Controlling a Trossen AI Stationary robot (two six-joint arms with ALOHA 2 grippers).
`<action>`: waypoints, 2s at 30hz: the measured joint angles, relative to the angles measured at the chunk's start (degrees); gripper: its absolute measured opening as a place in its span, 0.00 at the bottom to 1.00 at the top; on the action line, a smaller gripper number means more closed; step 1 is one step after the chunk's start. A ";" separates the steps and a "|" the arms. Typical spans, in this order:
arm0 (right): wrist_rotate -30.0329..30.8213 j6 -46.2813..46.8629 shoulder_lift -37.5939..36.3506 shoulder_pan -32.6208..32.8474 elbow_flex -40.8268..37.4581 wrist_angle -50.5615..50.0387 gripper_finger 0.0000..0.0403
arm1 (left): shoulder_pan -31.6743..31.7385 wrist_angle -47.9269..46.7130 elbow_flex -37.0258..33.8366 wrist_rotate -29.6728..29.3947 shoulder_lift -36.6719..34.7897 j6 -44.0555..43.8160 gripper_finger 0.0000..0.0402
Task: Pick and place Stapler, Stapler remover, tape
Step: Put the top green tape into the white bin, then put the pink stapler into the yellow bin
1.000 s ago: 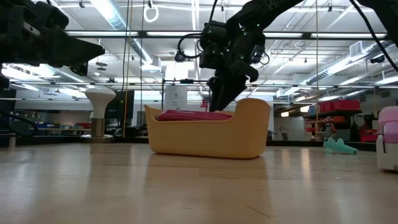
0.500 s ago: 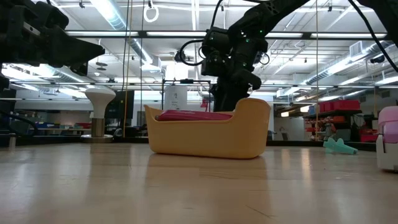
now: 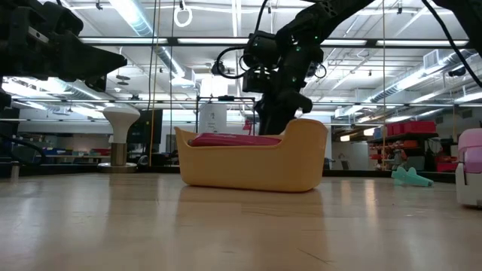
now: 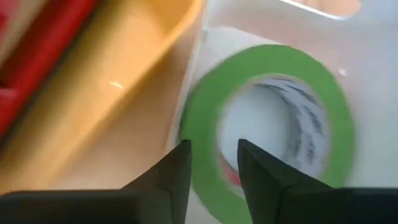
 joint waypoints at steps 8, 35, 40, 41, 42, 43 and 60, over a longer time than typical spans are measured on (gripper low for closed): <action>5.38 0.00 0.00 -0.07 0.00 0.05 0.28 | -0.02 0.00 0.01 0.01 0.00 0.00 0.09; 4.77 6.59 -11.28 9.09 0.09 -3.09 0.28 | 0.00 -0.01 0.00 -0.01 0.00 0.00 0.09; 5.71 8.69 -12.96 11.06 0.09 -3.03 0.33 | -0.02 -0.02 0.00 -0.01 0.00 0.00 0.09; 6.04 8.70 -13.22 11.37 0.09 -3.09 0.35 | -0.01 -0.02 0.01 0.00 0.00 0.00 0.09; 6.49 8.65 -13.41 11.59 0.09 -3.07 0.37 | -0.01 -0.02 0.01 -0.01 0.00 0.00 0.09; 6.73 8.66 -13.68 11.87 0.09 -3.12 0.39 | -0.02 -0.02 0.00 -0.01 0.00 0.00 0.09; 6.76 9.49 -16.15 15.23 0.07 -4.12 0.68 | -0.01 -0.02 0.01 -0.01 0.00 0.00 0.09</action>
